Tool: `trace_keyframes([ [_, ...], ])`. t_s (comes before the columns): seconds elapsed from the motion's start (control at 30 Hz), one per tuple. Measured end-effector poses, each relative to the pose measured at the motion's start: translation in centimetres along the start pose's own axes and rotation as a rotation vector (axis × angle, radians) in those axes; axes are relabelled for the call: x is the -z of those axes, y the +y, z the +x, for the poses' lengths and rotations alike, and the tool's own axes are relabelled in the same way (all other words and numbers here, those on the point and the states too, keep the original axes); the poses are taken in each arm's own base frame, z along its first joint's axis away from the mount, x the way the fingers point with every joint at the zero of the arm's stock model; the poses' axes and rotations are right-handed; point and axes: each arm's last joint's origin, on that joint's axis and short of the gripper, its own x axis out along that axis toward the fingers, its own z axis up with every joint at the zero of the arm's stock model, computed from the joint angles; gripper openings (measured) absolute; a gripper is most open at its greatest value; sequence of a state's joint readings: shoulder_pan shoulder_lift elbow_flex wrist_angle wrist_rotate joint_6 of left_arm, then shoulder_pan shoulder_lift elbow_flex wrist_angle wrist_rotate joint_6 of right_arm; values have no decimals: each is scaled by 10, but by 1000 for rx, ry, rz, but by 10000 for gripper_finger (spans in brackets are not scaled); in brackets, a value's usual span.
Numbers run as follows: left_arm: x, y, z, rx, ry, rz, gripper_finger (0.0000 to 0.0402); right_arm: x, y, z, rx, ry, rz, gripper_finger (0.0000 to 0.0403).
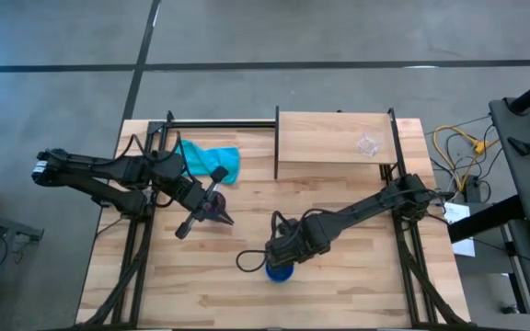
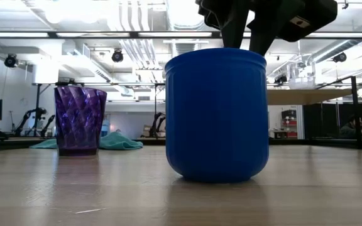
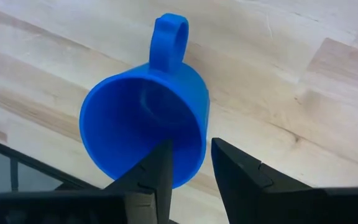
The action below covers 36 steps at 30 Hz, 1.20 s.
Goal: Stack small to large cups/mugs on shelf
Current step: Put the blue cup on the shelf
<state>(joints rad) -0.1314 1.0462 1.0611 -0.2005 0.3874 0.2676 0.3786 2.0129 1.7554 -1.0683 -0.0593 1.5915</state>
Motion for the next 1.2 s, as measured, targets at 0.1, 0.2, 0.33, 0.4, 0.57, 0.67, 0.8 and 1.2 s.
trace_keyframes([
  [0.1, 0, 0, 0, 0, 0, 0, 0, 0, 0, 0, 0, 0, 6, 105],
  [0.2, 0, 0, 0, 0, 0, 0, 0, 0, 0, 1, 2, 0, 6, 105],
  [0.33, 0, 0, 0, 0, -1, 1, 0, 0, -2, 3, 13, 0, 7, 104],
  [0.4, 0, 0, 0, 0, -1, 1, 0, 0, -3, 4, 16, 0, 15, 104],
  [0.57, 0, 0, 0, 0, -1, 1, 0, 0, -5, 8, 28, 9, 27, 104],
  [0.67, 0, 0, 0, 0, -1, 1, 0, 0, -7, 10, 38, 19, 28, 104],
  [0.8, 0, 0, 0, 0, -2, 2, 0, 0, -9, 14, 46, 22, 29, 104],
  [1.2, -1, 0, 0, -2, -7, 4, 0, -1, -8, 23, 5, 23, 25, 69],
])
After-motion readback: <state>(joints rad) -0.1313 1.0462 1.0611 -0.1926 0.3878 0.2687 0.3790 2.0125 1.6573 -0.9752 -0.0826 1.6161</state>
